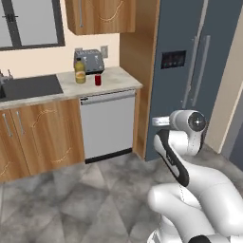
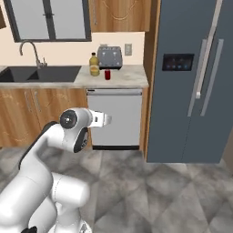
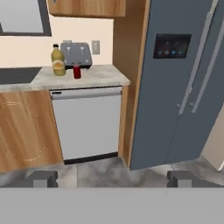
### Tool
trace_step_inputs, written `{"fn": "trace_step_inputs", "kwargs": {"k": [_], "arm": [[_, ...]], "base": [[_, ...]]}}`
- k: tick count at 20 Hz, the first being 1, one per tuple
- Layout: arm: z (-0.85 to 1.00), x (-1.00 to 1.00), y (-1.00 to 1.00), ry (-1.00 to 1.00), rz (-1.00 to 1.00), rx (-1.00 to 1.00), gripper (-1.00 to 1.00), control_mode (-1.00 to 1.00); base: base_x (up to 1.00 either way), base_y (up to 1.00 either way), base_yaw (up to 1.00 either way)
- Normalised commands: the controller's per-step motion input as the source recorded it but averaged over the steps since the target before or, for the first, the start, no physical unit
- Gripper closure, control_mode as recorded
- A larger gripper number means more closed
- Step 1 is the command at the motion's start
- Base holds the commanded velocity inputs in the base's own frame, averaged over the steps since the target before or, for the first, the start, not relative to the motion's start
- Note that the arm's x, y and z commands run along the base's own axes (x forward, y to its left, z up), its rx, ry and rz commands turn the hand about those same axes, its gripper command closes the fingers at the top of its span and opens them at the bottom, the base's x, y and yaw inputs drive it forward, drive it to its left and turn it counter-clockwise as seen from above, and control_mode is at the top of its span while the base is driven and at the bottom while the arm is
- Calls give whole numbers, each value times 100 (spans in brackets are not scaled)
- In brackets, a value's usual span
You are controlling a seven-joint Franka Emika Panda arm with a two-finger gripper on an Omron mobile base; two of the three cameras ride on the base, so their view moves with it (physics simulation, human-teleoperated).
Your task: Move the drinks to the dining counter.
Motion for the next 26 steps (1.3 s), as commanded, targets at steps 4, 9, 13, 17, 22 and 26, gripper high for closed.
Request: {"fn": "trace_step_inputs", "kwargs": {"k": [4, 9, 13, 17, 22, 26], "arm": [[0, 0, 0, 0, 0, 0, -100, 100], [0, 0, 0, 0, 0, 0, -100, 100], [0, 0, 0, 0, 0, 0, -100, 100], [0, 0, 0, 0, 0, 0, -100, 100], [0, 0, 0, 0, 0, 0, -100, 100], [0, 0, 0, 0, 0, 0, -100, 100]], "base": [[100, 2, 3], [100, 0, 6], [100, -3, 6], [100, -30, 15], [98, -42, 21], [48, -27, 20]]}}
